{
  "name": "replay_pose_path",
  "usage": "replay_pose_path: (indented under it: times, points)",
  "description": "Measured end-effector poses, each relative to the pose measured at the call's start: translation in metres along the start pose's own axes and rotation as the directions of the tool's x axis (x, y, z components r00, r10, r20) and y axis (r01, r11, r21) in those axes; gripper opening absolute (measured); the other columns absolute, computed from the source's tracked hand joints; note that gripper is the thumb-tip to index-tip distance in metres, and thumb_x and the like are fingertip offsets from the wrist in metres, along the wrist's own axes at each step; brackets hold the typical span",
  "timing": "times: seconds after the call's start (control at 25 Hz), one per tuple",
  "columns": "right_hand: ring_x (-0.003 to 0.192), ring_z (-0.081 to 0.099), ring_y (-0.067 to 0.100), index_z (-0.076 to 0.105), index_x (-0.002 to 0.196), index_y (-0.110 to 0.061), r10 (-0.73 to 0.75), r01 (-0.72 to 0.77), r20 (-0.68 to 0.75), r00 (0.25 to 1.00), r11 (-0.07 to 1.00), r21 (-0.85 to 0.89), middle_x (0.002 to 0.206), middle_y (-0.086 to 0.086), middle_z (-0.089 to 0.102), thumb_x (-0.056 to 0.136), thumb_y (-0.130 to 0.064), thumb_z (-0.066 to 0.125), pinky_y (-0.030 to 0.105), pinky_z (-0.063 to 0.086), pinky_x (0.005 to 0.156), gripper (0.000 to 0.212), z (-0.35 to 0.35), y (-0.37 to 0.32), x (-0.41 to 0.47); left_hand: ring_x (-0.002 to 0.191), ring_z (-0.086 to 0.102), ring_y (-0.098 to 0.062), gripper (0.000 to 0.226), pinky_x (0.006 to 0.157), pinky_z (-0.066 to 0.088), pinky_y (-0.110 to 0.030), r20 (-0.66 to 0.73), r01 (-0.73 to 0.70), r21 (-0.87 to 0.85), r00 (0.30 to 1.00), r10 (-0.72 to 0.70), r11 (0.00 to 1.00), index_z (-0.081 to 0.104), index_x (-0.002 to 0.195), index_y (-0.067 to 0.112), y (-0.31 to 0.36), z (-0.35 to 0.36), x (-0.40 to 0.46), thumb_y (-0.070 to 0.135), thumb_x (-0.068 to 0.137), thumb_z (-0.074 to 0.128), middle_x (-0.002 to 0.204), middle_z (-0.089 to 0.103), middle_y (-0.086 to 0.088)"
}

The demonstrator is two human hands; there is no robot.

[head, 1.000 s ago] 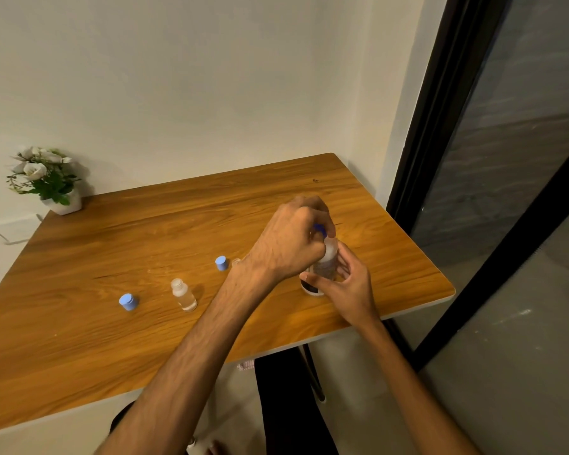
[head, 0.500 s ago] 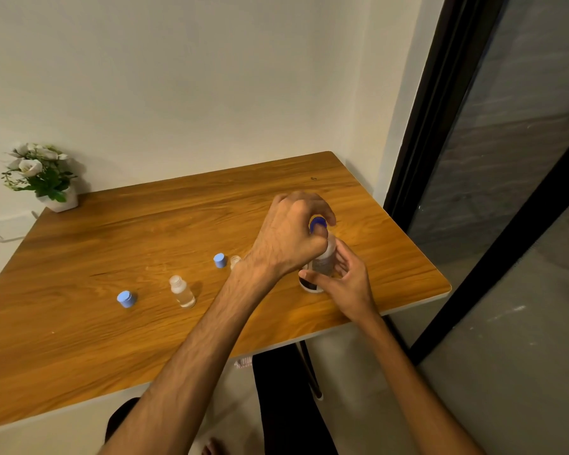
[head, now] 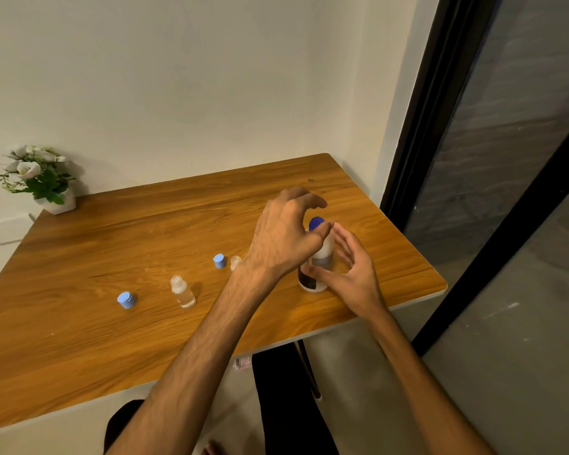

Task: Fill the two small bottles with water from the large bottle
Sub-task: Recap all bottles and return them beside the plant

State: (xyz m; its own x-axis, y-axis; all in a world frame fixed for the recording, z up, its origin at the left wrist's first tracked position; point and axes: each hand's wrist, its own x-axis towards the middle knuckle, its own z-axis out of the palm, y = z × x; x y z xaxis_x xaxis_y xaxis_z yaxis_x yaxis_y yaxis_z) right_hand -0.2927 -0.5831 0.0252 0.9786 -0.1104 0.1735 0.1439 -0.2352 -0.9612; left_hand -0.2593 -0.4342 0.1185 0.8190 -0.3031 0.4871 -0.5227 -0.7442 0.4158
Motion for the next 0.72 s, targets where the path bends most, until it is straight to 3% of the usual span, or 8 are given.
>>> replay_pose_path:
  times: [0.08, 0.16, 0.24, 0.32, 0.44, 0.6, 0.72]
  points:
    - [0.139, 0.055, 0.008, 0.056, 0.149, -0.022, -0.123, 0.118, -0.136, 0.983, 0.992, -0.041, 0.148, -0.007, 0.062, 0.078, -0.036, 0.090, 0.040, 0.049, 0.115, 0.080, -0.002, -0.022, -0.006, 0.105, 0.065, -0.013, 0.030, 0.084, 0.047, -0.024, -0.101, 0.025, -0.069, 0.994, -0.032, 0.997, 0.076, 0.119, 0.017, -0.006, -0.008, -0.005, 0.031, 0.092, 0.073, 0.118, 0.073, 0.002]
    - [0.124, 0.066, 0.011, 0.068, 0.133, -0.018, -0.284, 0.271, -0.271, 0.920, 0.959, -0.083, 0.130, -0.007, 0.072, 0.089, -0.026, 0.082, 0.035, 0.058, 0.101, 0.047, 0.000, -0.043, -0.010, 0.095, 0.067, -0.011, 0.023, 0.079, 0.053, -0.025, -0.196, 0.071, -0.147, 0.976, -0.099, 0.987, 0.078, 0.113, 0.015, -0.020, -0.020, -0.016, 0.024, 0.092, 0.071, 0.111, 0.074, 0.002]
    - [0.105, 0.074, 0.014, 0.076, 0.118, -0.016, -0.390, 0.391, -0.291, 0.873, 0.918, -0.057, 0.111, -0.007, 0.077, 0.093, -0.018, 0.076, 0.029, 0.062, 0.085, 0.025, 0.012, -0.060, -0.013, 0.088, 0.068, -0.011, 0.020, 0.078, 0.059, -0.031, -0.243, 0.161, -0.136, 0.951, -0.191, 0.978, 0.079, 0.108, 0.015, -0.040, -0.033, -0.028, 0.017, 0.092, 0.067, 0.106, 0.076, 0.003]
    - [0.092, 0.076, 0.013, 0.079, 0.109, -0.014, -0.407, 0.417, -0.233, 0.883, 0.909, -0.005, 0.101, -0.006, 0.079, 0.094, -0.012, 0.075, 0.021, 0.060, 0.075, 0.016, 0.035, -0.065, -0.016, 0.090, 0.071, -0.015, 0.023, 0.081, 0.062, -0.039, -0.196, 0.289, -0.006, 0.939, -0.284, 0.957, 0.079, 0.108, 0.016, -0.064, -0.042, -0.037, 0.013, 0.090, 0.065, 0.106, 0.078, 0.002]
    - [0.090, 0.075, 0.009, 0.077, 0.115, -0.015, -0.263, 0.266, -0.152, 0.953, 0.964, -0.004, 0.106, -0.005, 0.078, 0.089, -0.008, 0.080, 0.020, 0.059, 0.071, 0.027, 0.081, -0.051, -0.018, 0.108, 0.070, -0.024, 0.031, 0.090, 0.062, -0.044, 0.023, 0.404, 0.300, 0.903, -0.429, 0.864, 0.075, 0.121, 0.017, -0.098, -0.044, -0.043, 0.016, 0.090, 0.070, 0.122, 0.074, -0.006]
    - [0.109, 0.068, 0.005, 0.057, 0.144, -0.029, -0.054, 0.062, 0.040, 0.998, 0.975, -0.213, 0.133, -0.009, 0.069, 0.079, -0.034, 0.089, 0.033, 0.063, 0.085, 0.073, 0.122, -0.015, -0.015, 0.123, 0.066, -0.032, 0.040, 0.102, 0.053, -0.044, 0.226, 0.298, 0.604, 0.826, -0.517, 0.739, 0.070, 0.132, 0.018, -0.129, -0.022, -0.034, 0.031, 0.094, 0.068, 0.134, 0.067, -0.011]
    - [0.117, 0.067, 0.011, 0.053, 0.146, -0.032, -0.029, 0.054, 0.089, 0.996, 0.955, -0.291, 0.135, -0.008, 0.069, 0.076, -0.039, 0.090, 0.044, 0.061, 0.093, 0.079, 0.139, 0.000, -0.008, 0.124, 0.066, -0.030, 0.038, 0.107, 0.048, -0.044, 0.279, 0.238, 0.679, 0.791, -0.544, 0.694, 0.068, 0.134, 0.021, -0.145, -0.003, -0.026, 0.036, 0.100, 0.060, 0.132, 0.070, -0.009]
